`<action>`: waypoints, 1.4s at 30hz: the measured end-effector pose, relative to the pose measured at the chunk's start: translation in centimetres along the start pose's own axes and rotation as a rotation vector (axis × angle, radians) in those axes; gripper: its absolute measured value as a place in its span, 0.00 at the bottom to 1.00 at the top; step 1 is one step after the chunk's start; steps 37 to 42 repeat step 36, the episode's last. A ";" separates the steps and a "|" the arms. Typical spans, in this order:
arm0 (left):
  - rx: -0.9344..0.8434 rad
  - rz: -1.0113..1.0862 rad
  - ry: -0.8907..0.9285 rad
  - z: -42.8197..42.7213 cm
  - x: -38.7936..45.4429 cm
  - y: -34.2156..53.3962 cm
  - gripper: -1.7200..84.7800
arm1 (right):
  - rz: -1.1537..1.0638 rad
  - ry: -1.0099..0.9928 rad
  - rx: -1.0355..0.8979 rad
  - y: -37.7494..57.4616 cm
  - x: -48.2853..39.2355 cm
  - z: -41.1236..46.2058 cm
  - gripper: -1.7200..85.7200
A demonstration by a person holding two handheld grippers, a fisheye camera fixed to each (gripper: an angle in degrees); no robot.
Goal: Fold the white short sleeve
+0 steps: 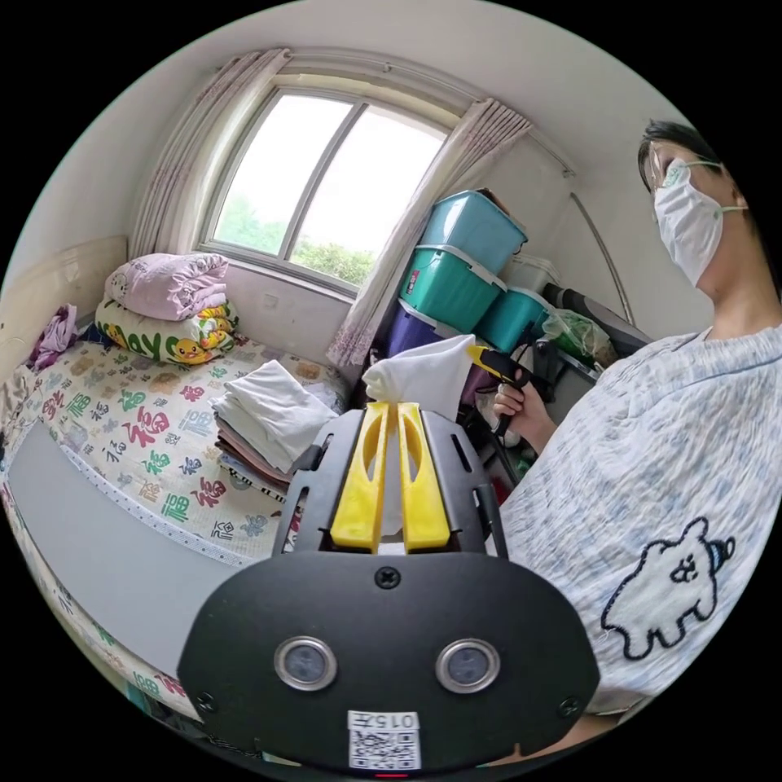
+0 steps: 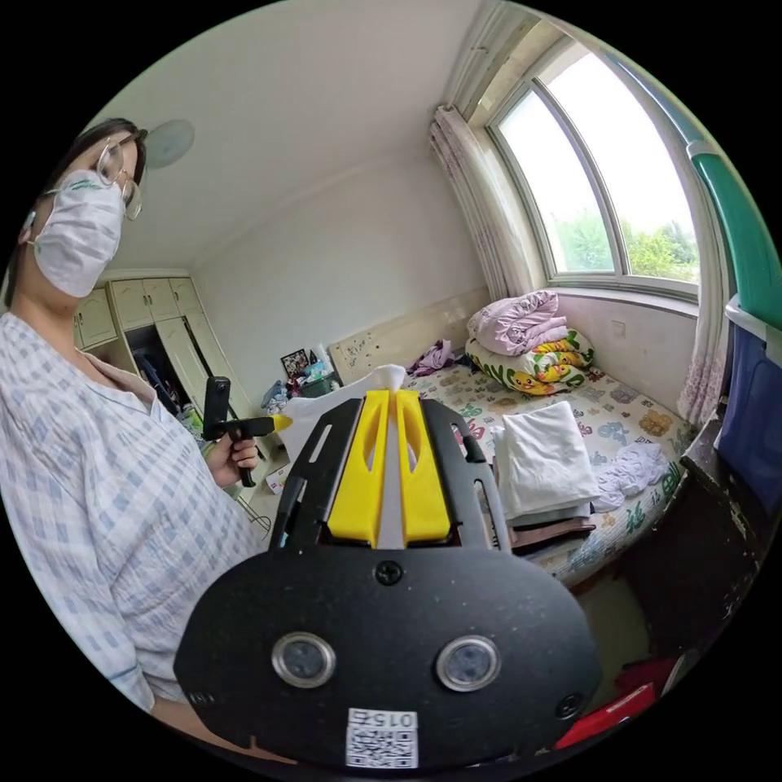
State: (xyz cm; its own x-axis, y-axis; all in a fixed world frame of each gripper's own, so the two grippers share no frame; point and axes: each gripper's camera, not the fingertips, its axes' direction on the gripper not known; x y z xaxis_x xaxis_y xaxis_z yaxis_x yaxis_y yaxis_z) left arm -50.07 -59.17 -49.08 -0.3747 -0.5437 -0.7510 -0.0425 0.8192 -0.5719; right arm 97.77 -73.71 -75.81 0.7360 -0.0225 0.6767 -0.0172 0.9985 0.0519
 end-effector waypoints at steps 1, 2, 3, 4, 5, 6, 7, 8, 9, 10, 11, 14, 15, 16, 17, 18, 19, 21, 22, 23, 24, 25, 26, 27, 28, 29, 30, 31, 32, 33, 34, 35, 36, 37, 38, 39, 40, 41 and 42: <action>-0.003 -0.004 0.002 0.9 -0.4 -0.5 0.02 | 0.011 0.002 -0.005 1.0 1.7 0.4 0.02; -0.006 -0.015 0.003 2.9 -1.1 -1.5 0.02 | 0.022 0.003 -0.017 2.0 3.6 0.9 0.02; -0.009 -0.027 0.001 5.0 -2.1 -2.5 0.02 | 0.027 0.004 -0.026 2.4 4.6 1.3 0.02; -0.011 -0.033 0.000 6.1 -2.6 -3.0 0.02 | 0.033 0.010 -0.050 3.1 6.9 2.2 0.02; -0.017 -0.048 -0.002 8.5 -3.9 -4.2 0.02 | 0.033 0.026 -0.075 3.6 9.2 3.3 0.02; -0.017 -0.068 0.002 11.0 -5.4 -5.5 0.02 | 0.028 0.038 -0.086 3.8 10.4 3.8 0.02; -0.015 -0.082 0.005 12.3 -6.2 -6.2 0.02 | 0.006 0.062 -0.111 4.1 12.8 5.3 0.02; -0.012 -0.115 0.004 15.0 -8.0 -7.7 0.02 | -0.019 0.088 -0.146 4.3 15.5 7.1 0.02; -0.019 -0.150 -0.015 17.8 -9.9 -9.2 0.02 | -0.029 0.099 -0.169 4.3 17.0 8.2 0.02; -0.026 -0.168 -0.030 19.2 -10.8 -10.0 0.02 | -0.048 0.113 -0.226 4.3 20.3 10.9 0.03; -0.041 -0.199 -0.075 22.2 -12.8 -11.6 0.02 | -0.069 0.124 -0.280 4.5 23.9 14.1 0.03; -0.085 -0.206 -0.226 30.4 -18.9 -14.7 0.02 | -0.108 0.175 -0.328 6.6 33.8 23.9 0.03; -0.105 -0.204 -0.305 34.0 -22.0 -15.4 0.02 | -0.114 0.181 -0.337 7.4 35.7 26.3 0.03; -0.120 -0.208 -0.362 35.9 -23.7 -15.5 0.02 | -0.127 0.198 -0.382 9.0 39.5 31.3 0.03; -0.162 -0.266 -0.488 39.6 -27.2 -15.3 0.02 | -0.093 0.259 -0.456 10.8 43.0 35.8 0.04; -0.213 -0.398 -0.576 42.6 -30.5 -14.9 0.02 | -0.054 0.301 -0.478 11.7 44.5 37.4 0.04; -0.212 -0.453 -0.587 43.7 -31.6 -14.6 0.02 | 0.006 0.328 -0.478 13.5 46.7 38.9 0.04; -0.097 -0.527 -0.550 45.9 -32.8 -12.8 0.02 | 0.034 0.265 -0.441 17.3 48.5 38.7 0.05; -0.081 -0.538 -0.550 46.3 -32.8 -12.3 0.02 | 0.068 0.220 -0.439 20.5 49.8 38.2 0.07; -0.076 -0.567 -0.559 47.1 -32.7 -11.1 0.02 | 0.107 0.189 -0.466 23.9 51.2 37.9 0.08; -0.093 -0.603 -0.569 47.7 -32.7 -9.9 0.02 | 0.131 0.180 -0.488 25.6 51.9 37.8 0.08; -0.102 -0.619 -0.569 47.9 -32.8 -9.4 0.02 | 0.186 0.166 -0.537 28.7 53.3 37.7 0.08; -0.109 -0.633 -0.557 48.1 -32.9 -8.6 0.03 | 0.228 0.140 -0.575 31.2 54.5 37.7 0.09; -0.109 -0.635 -0.542 48.2 -33.1 -8.1 0.03 | 0.242 0.119 -0.584 32.2 55.0 37.7 0.09; -0.109 -0.639 -0.540 48.2 -33.3 -8.0 0.04 | 0.270 0.071 -0.582 33.7 55.9 37.9 0.10; -0.109 -0.649 -0.546 48.0 -33.8 -7.8 0.05 | 0.294 0.008 -0.563 34.7 56.7 38.3 0.11; -0.103 -0.650 -0.557 47.9 -34.4 -7.8 0.06 | 0.304 -0.026 -0.552 35.0 57.0 38.5 0.11; -0.100 -0.650 -0.559 47.8 -34.7 -7.8 0.07 | 0.323 -0.092 -0.531 35.6 57.7 39.3 0.12; -0.097 -0.650 -0.553 47.8 -35.6 -7.7 0.09 | 0.325 -0.152 -0.514 36.0 58.1 40.2 0.14; -0.094 -0.667 -0.546 47.8 -36.7 -7.2 0.11 | 0.322 -0.173 -0.511 36.2 58.2 40.7 0.15; -0.084 -0.690 -0.528 47.8 -37.3 -6.9 0.12 | 0.316 -0.207 -0.516 36.7 58.4 41.8 0.17; -0.050 -0.723 -0.433 47.7 -38.6 -6.1 0.14 | 0.312 -0.241 -0.523 37.3 58.4 42.7 0.17; -0.010 -0.742 -0.306 47.7 -39.6 -5.4 0.15 | 0.312 -0.256 -0.526 37.6 58.3 43.1 0.17; -0.010 -0.742 -0.306 47.7 -39.6 -5.4 0.15 | 0.312 -0.256 -0.526 37.6 58.3 43.1 0.17; -0.010 -0.742 -0.306 47.7 -39.6 -5.4 0.15 | 0.312 -0.256 -0.526 37.6 58.3 43.1 0.17; -0.010 -0.742 -0.306 47.7 -39.6 -5.4 0.15 | 0.312 -0.256 -0.526 37.6 58.3 43.1 0.17; -0.010 -0.742 -0.306 47.7 -39.6 -5.4 0.15 | 0.312 -0.256 -0.526 37.6 58.3 43.1 0.17; -0.010 -0.742 -0.306 47.7 -39.6 -5.4 0.15 | 0.312 -0.256 -0.526 37.6 58.3 43.1 0.17; -0.010 -0.742 -0.306 47.7 -39.6 -5.4 0.15 | 0.312 -0.256 -0.526 37.6 58.3 43.1 0.17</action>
